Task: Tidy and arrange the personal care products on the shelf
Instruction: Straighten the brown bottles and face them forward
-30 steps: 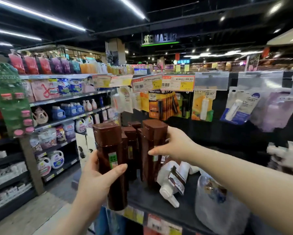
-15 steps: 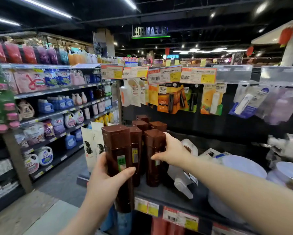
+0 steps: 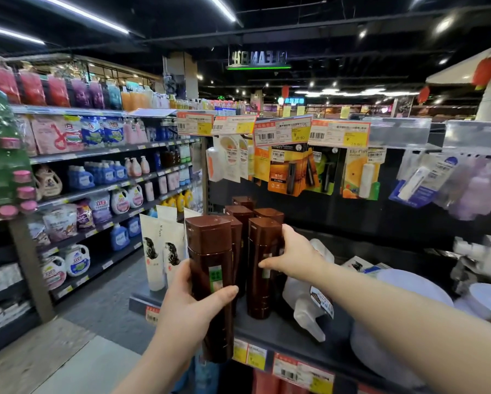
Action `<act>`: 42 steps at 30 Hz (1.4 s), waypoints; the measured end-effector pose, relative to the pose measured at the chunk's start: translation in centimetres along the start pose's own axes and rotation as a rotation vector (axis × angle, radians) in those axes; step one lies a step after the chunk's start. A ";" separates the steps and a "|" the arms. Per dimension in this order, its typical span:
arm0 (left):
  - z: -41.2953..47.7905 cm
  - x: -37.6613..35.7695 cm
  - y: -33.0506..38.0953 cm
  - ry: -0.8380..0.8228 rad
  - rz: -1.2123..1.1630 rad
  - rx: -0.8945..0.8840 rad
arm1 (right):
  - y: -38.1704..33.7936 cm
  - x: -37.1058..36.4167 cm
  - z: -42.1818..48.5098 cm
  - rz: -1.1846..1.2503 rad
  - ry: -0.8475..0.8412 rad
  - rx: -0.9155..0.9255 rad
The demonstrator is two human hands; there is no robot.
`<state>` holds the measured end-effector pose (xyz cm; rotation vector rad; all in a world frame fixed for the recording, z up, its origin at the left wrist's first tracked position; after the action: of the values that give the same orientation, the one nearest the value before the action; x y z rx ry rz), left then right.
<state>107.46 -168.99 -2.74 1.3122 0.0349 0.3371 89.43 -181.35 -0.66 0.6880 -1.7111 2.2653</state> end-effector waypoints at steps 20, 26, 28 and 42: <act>0.6 -1.4 1.0 0.025 -0.019 0.025 | -3.3 3.5 4.8 -0.195 -0.267 0.053; 0.3 -1.5 1.0 0.046 -0.021 0.003 | -2.7 3.3 5.7 -0.194 -0.184 0.136; 0.3 -1.5 1.0 0.052 -0.023 0.008 | -2.6 3.4 6.0 -0.205 -0.157 0.155; 0.7 -2.4 0.6 0.049 0.004 0.021 | -2.1 3.5 7.1 -0.173 -0.182 0.077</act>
<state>105.14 -170.13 -2.41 1.3248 0.0770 0.3727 89.00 -187.86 4.34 1.0459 -1.5759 2.2165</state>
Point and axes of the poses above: each hand's wrist, its own z-axis towards the middle knuckle, its own x-axis out of the back of the hand, y = z × x, the point moved 5 cm from there along z, towards the middle knuckle, and after that the axes turned 15 degrees about z, right-handed, at the moved point
